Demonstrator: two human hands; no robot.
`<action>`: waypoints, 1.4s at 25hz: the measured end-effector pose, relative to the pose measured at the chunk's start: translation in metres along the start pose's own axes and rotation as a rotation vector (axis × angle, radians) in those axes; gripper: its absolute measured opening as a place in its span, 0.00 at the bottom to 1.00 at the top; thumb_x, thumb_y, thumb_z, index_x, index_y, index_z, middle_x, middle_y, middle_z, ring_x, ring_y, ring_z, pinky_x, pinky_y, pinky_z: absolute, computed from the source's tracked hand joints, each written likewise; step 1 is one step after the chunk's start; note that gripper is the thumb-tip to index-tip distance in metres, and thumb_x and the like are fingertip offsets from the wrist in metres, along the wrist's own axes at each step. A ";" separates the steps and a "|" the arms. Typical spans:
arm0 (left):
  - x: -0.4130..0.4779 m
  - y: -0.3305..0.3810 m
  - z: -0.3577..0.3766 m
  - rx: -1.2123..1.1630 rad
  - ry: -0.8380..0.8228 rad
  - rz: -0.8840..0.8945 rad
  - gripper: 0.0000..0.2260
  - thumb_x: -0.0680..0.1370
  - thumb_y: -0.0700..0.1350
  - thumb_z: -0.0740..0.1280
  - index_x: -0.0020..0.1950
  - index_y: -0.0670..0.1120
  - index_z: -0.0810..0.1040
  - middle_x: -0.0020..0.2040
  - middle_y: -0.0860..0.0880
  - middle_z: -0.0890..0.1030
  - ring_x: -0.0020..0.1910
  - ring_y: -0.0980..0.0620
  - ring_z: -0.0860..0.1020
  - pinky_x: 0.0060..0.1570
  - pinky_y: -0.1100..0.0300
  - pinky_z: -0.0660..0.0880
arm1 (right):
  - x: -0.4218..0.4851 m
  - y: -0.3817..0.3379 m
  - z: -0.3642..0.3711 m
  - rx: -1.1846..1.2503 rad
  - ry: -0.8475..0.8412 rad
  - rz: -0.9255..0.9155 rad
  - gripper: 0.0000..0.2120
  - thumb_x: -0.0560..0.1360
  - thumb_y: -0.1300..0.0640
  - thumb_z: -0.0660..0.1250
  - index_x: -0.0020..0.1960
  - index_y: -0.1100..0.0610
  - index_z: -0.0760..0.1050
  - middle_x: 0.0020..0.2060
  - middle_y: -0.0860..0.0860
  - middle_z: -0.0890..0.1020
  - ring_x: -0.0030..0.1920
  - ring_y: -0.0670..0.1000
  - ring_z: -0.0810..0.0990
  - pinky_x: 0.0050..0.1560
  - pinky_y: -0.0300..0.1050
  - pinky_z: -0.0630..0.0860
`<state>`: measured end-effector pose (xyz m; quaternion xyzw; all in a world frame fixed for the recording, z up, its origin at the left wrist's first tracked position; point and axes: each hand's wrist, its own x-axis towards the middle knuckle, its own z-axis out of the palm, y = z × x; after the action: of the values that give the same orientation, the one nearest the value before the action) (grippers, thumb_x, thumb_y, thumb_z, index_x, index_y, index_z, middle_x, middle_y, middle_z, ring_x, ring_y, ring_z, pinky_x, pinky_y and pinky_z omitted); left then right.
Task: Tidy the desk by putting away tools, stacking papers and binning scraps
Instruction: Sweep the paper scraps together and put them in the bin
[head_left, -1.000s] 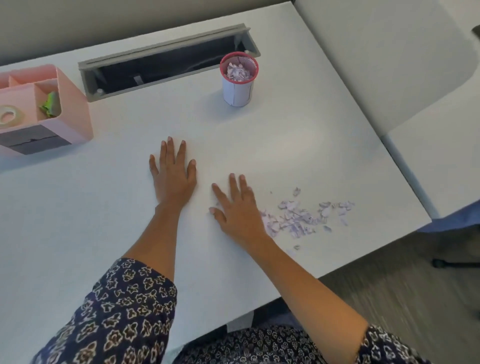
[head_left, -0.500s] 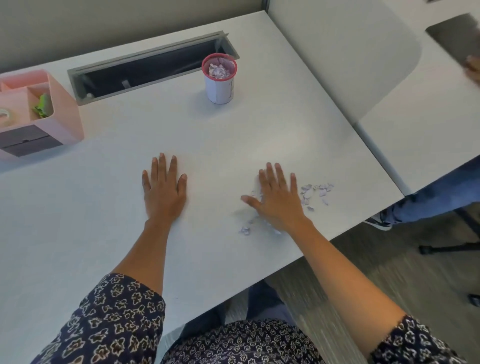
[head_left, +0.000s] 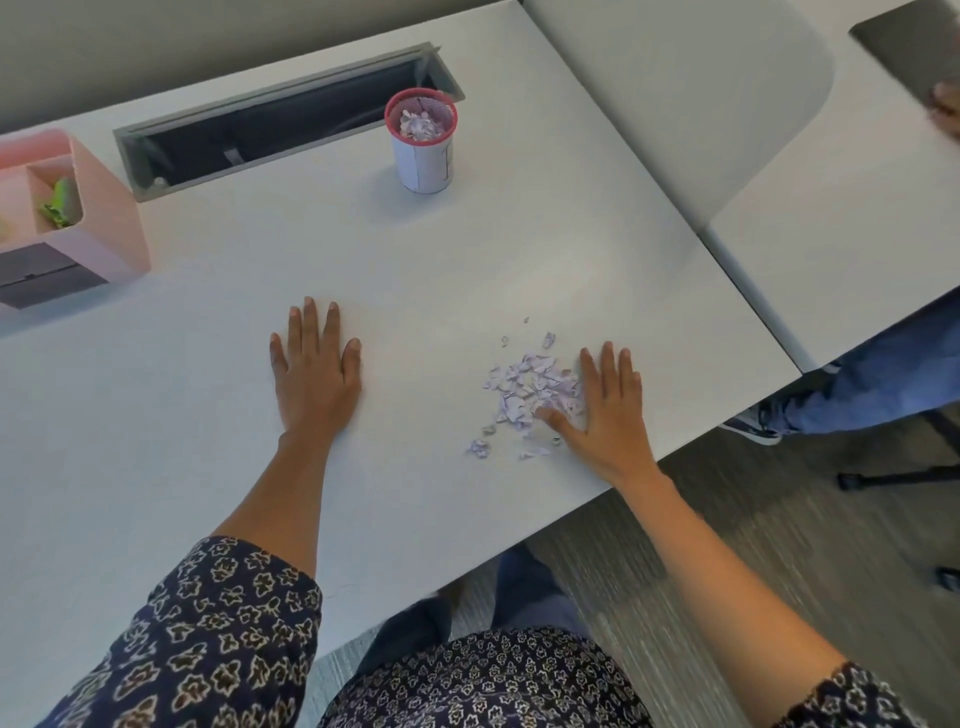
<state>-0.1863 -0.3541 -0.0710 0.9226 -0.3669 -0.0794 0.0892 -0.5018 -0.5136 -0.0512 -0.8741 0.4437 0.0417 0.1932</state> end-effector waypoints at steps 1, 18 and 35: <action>0.000 0.000 0.000 0.000 0.001 0.000 0.25 0.83 0.54 0.47 0.79 0.49 0.51 0.80 0.47 0.48 0.79 0.48 0.45 0.76 0.46 0.43 | -0.009 -0.009 0.007 -0.028 0.010 -0.014 0.52 0.68 0.21 0.44 0.79 0.54 0.39 0.78 0.57 0.37 0.77 0.58 0.34 0.76 0.63 0.41; 0.004 0.007 -0.003 -0.120 0.067 -0.067 0.23 0.83 0.54 0.52 0.78 0.50 0.59 0.80 0.46 0.52 0.79 0.49 0.49 0.76 0.46 0.45 | 0.052 -0.085 0.030 -0.031 0.259 0.093 0.56 0.64 0.18 0.51 0.80 0.53 0.46 0.78 0.62 0.46 0.77 0.67 0.42 0.74 0.67 0.48; 0.077 0.045 0.011 -0.025 0.119 -0.155 0.25 0.82 0.56 0.51 0.78 0.49 0.57 0.79 0.46 0.54 0.78 0.49 0.51 0.75 0.41 0.47 | 0.188 -0.117 -0.008 0.020 0.064 -0.204 0.31 0.75 0.41 0.65 0.75 0.47 0.62 0.77 0.60 0.54 0.76 0.69 0.49 0.73 0.63 0.56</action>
<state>-0.1626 -0.4407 -0.0779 0.9501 -0.2874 -0.0356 0.1161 -0.2966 -0.5969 -0.0540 -0.9137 0.3589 -0.0106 0.1906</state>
